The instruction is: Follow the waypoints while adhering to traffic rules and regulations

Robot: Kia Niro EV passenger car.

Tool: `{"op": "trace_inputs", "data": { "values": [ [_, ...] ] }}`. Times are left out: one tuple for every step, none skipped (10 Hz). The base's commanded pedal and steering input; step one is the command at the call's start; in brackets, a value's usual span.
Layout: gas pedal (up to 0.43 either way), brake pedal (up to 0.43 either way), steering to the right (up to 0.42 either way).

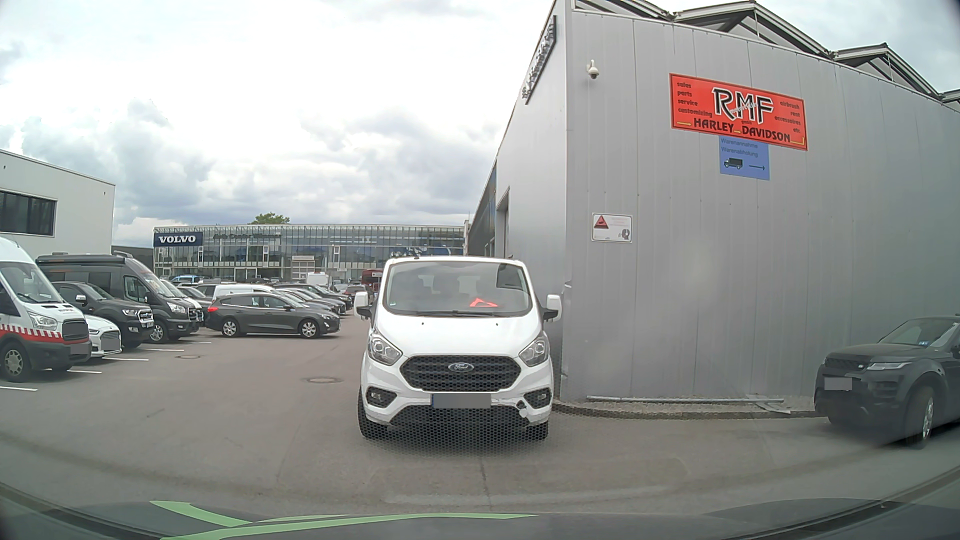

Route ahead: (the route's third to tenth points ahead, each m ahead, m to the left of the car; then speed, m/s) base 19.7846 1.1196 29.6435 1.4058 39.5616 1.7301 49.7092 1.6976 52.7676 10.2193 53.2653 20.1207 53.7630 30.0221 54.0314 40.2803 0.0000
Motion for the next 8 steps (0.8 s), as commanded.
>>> {"op": "trace_inputs", "data": {
  "values": [
    [0.0, 0.457, 0.006],
    [0.0, 0.457, 0.005],
    [0.0, 0.457, 0.006],
    [0.0, 0.457, 0.005],
    [0.0, 0.457, 0.006],
    [0.0, 0.457, 0.006],
    [0.0, 0.457, 0.006],
    [0.0, 0.457, 0.005]
  ]
}}
